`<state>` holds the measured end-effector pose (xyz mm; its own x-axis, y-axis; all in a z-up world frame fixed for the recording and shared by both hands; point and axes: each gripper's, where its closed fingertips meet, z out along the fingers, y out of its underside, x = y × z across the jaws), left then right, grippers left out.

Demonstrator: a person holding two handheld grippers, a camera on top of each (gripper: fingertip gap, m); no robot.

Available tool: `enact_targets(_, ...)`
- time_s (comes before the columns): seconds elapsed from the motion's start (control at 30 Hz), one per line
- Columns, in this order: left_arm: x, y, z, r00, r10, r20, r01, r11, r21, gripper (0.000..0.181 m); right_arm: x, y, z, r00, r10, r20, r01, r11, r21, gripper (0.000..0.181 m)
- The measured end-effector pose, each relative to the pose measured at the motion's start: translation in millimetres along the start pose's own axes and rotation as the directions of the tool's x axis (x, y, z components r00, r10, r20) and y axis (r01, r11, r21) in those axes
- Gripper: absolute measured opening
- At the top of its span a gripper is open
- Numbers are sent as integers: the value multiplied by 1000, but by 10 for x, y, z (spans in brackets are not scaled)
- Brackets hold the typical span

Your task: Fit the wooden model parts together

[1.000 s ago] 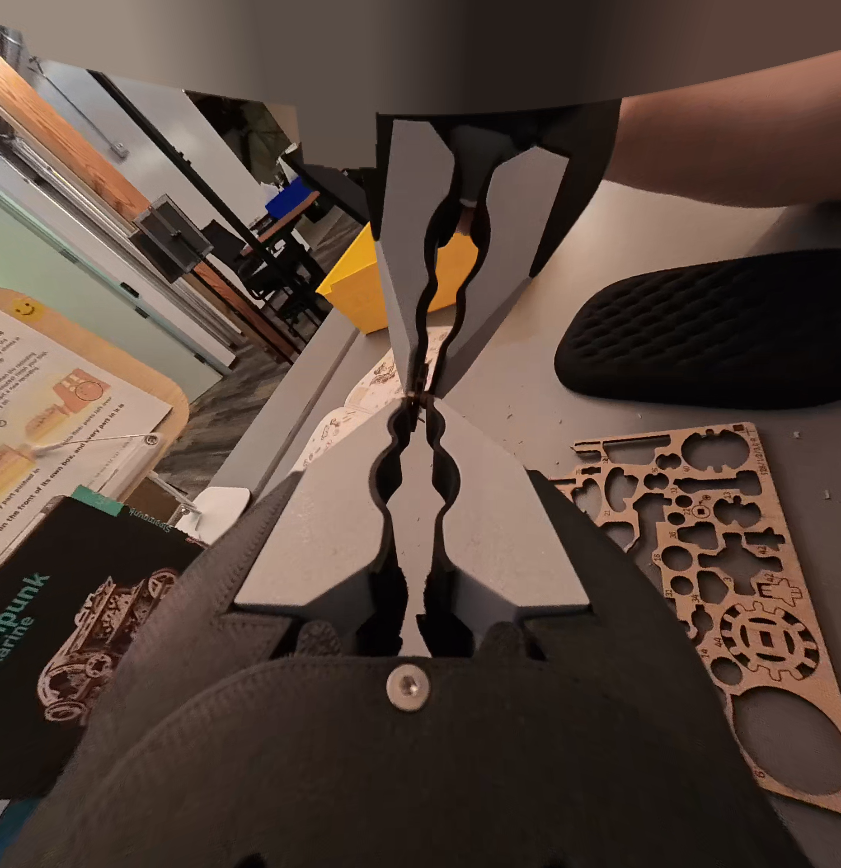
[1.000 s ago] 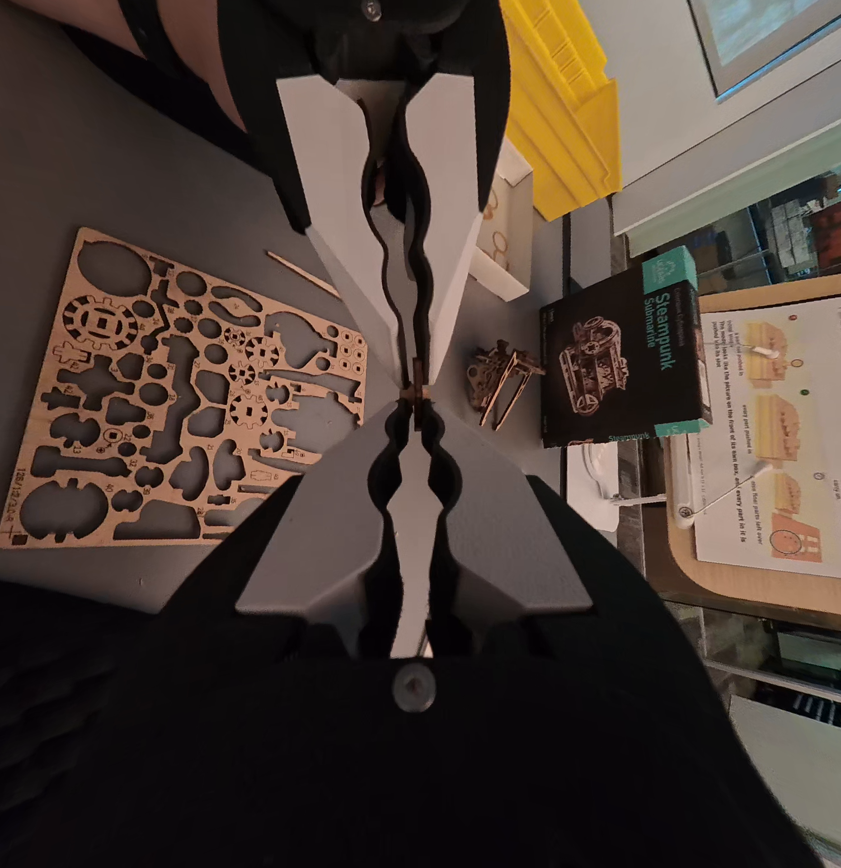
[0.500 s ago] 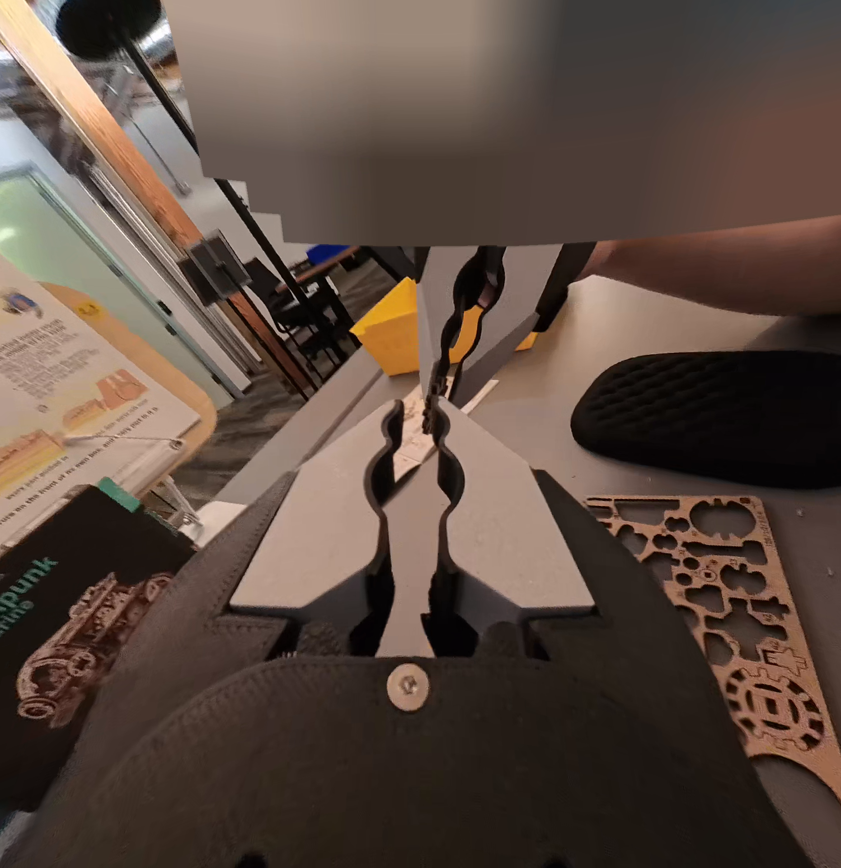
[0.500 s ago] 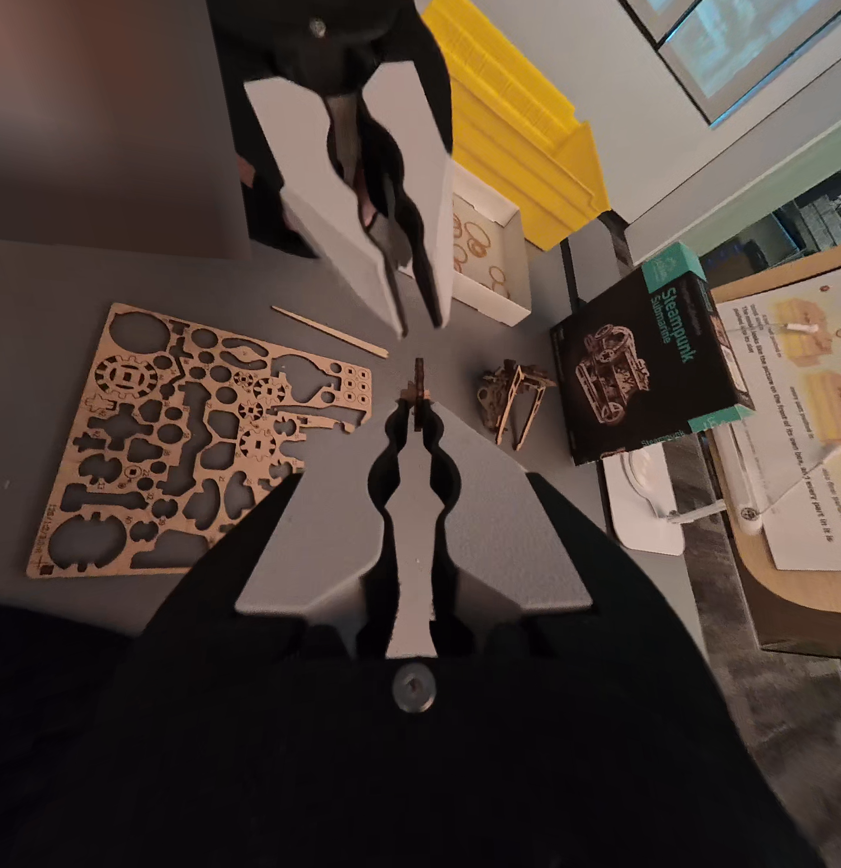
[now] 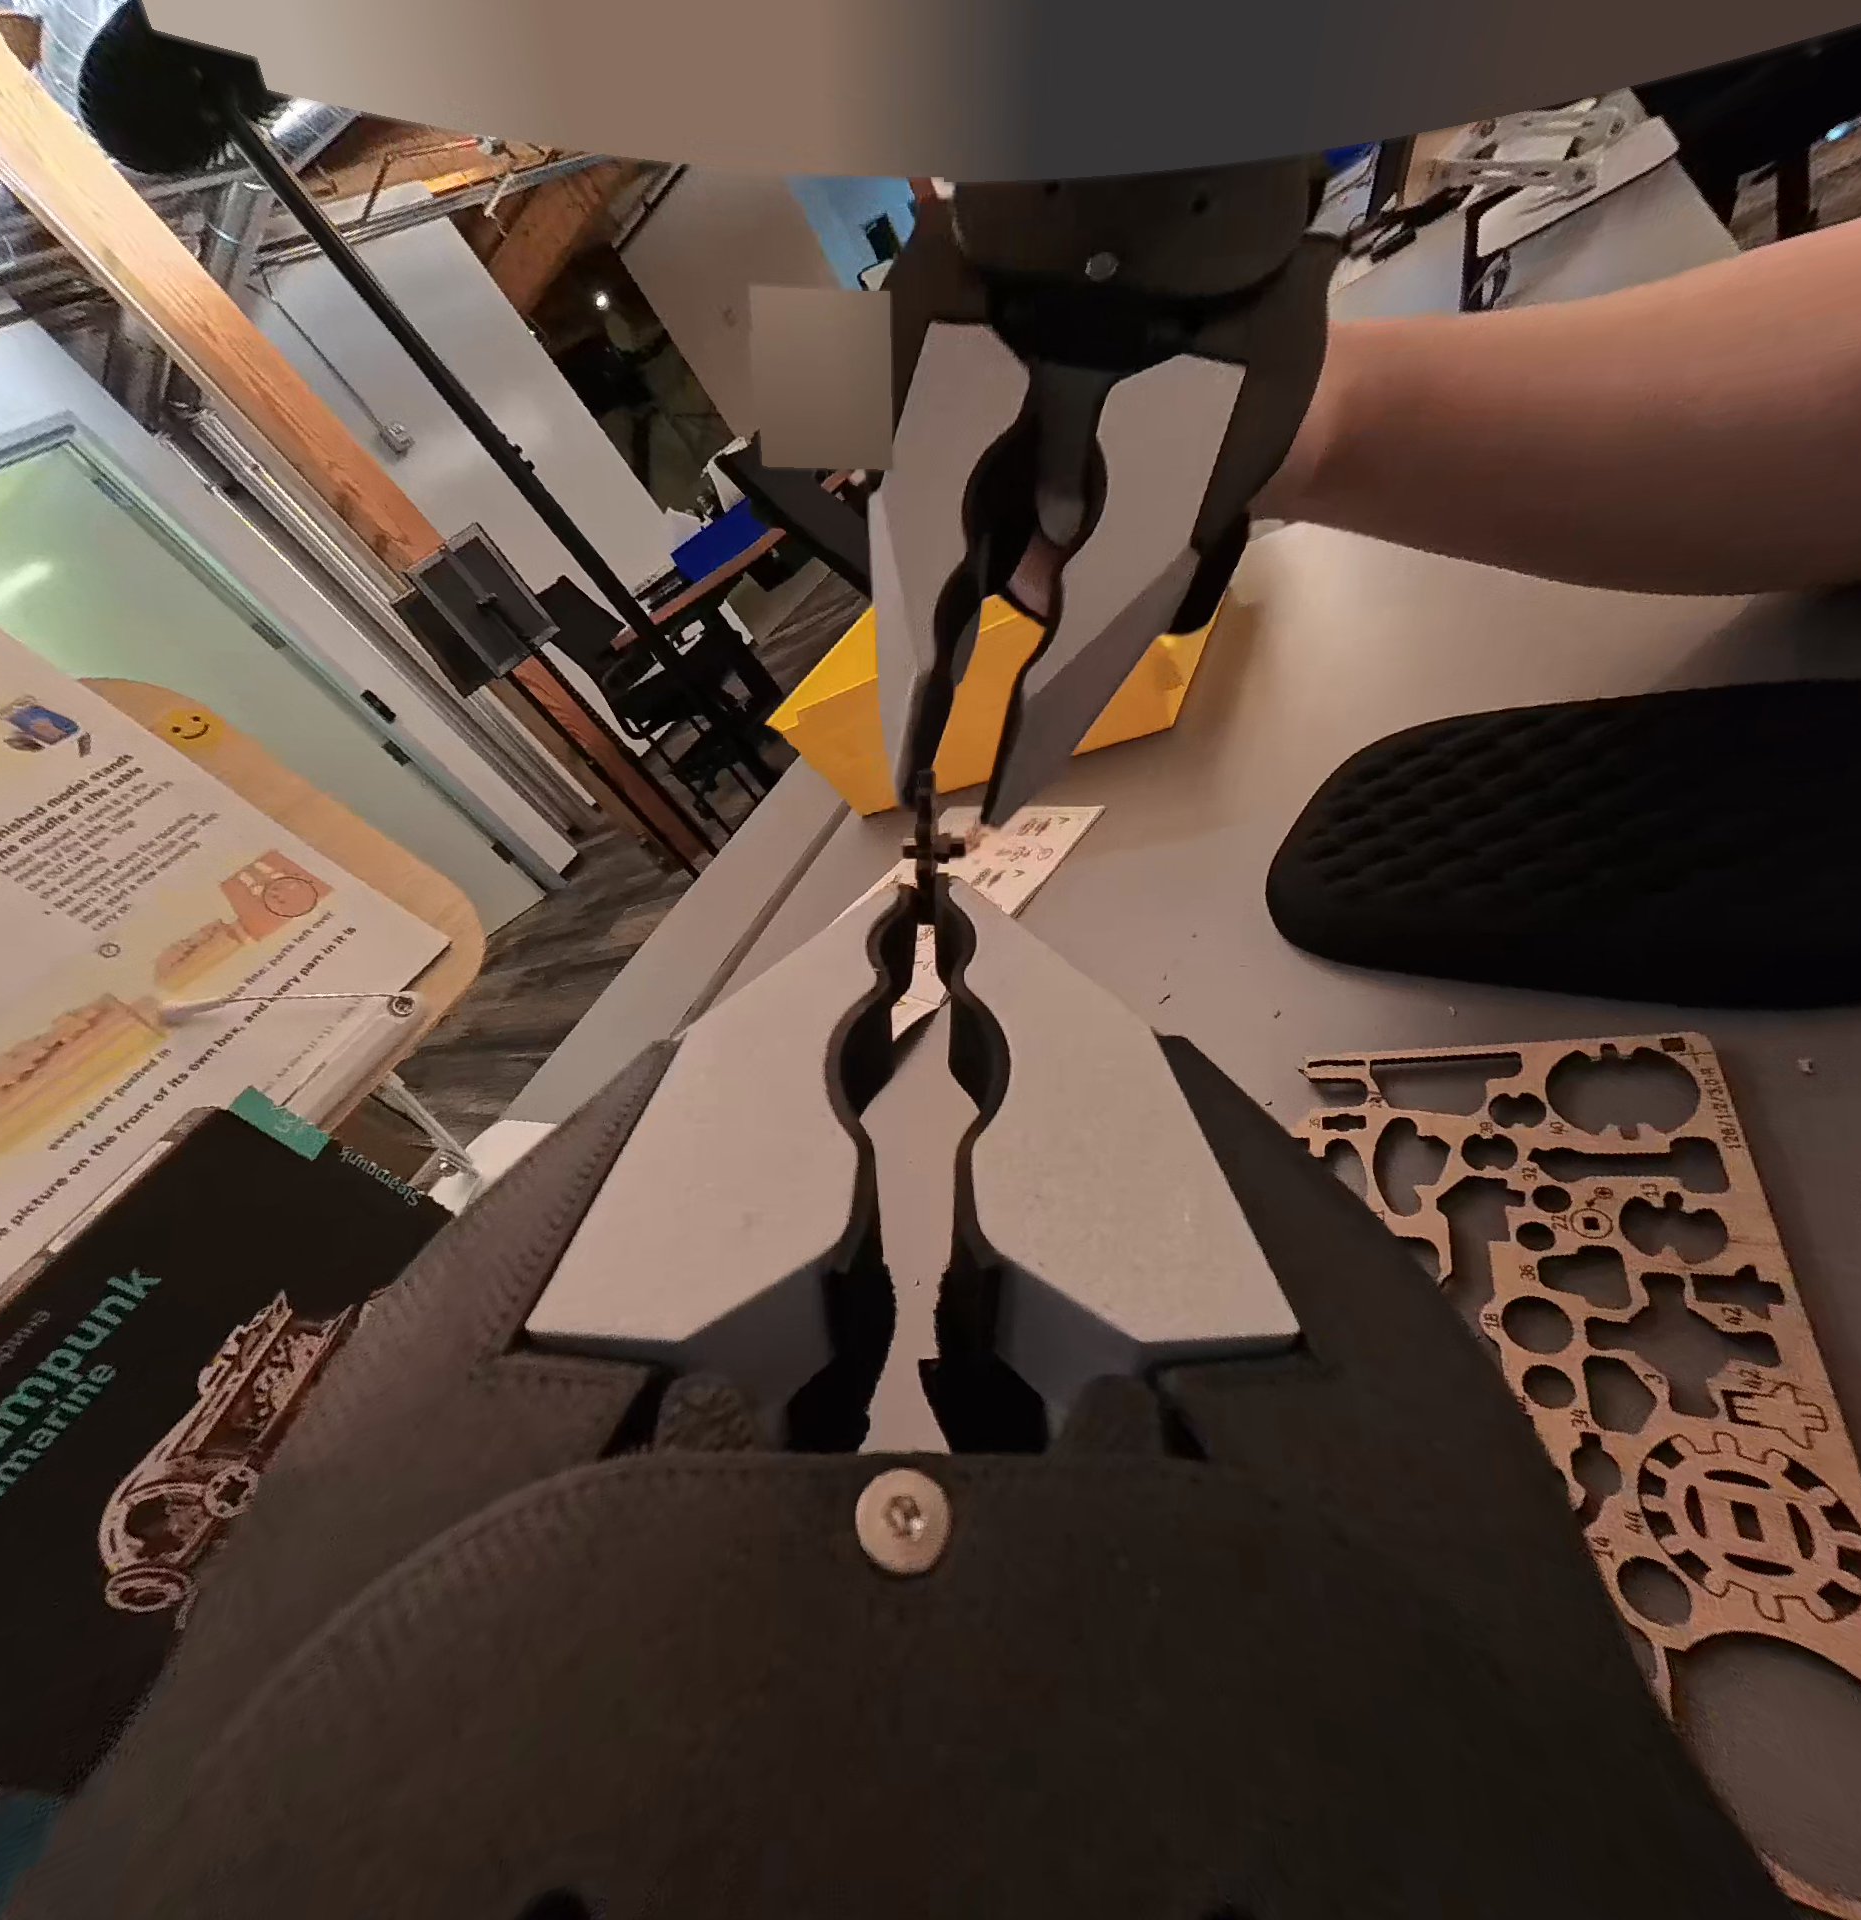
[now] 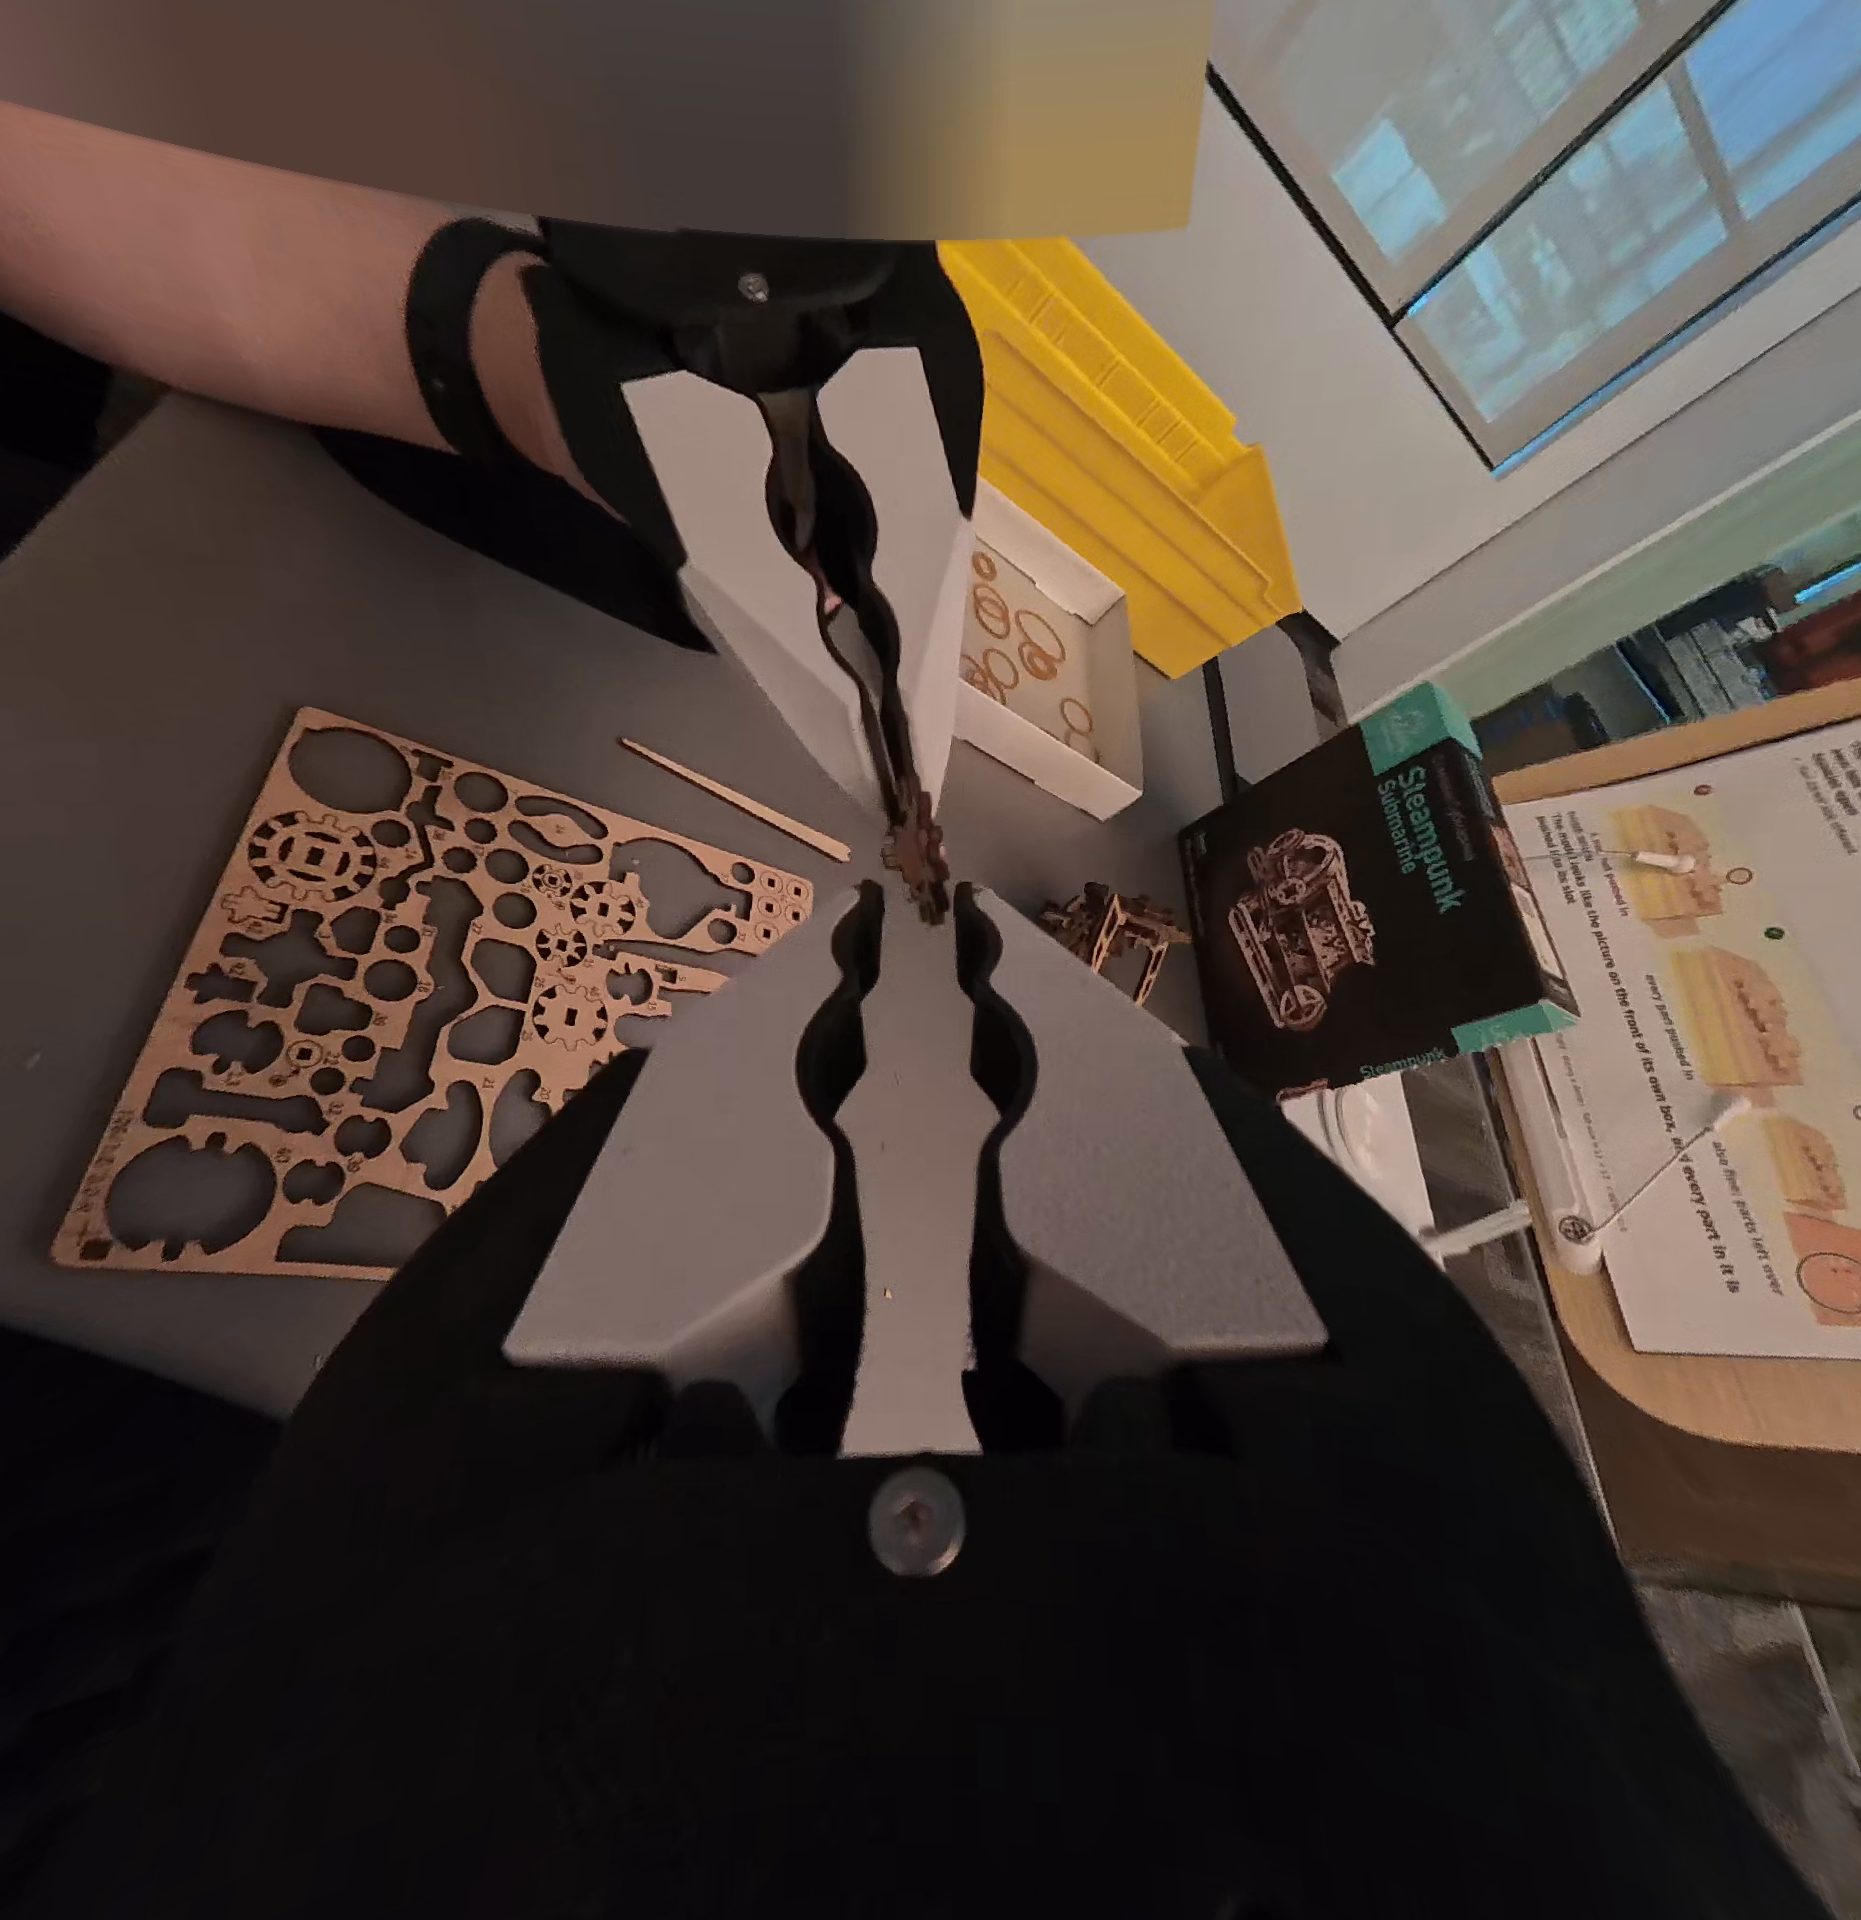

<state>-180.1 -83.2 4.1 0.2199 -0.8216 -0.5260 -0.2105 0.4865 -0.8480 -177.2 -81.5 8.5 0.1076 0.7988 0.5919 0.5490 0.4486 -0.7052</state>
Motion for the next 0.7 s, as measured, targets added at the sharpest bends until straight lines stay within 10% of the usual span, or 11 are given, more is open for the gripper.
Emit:
enact_targets(0.5,98,-31,3,955,-249,-163,255,967,20,0,-56,-17,-50,937,271,219,-299,948,109,1)
enact_targets(0.7,-31,-28,-17,913,-381,-148,390,920,39,16,101,16,-32,696,602,391,-691,709,139,0)
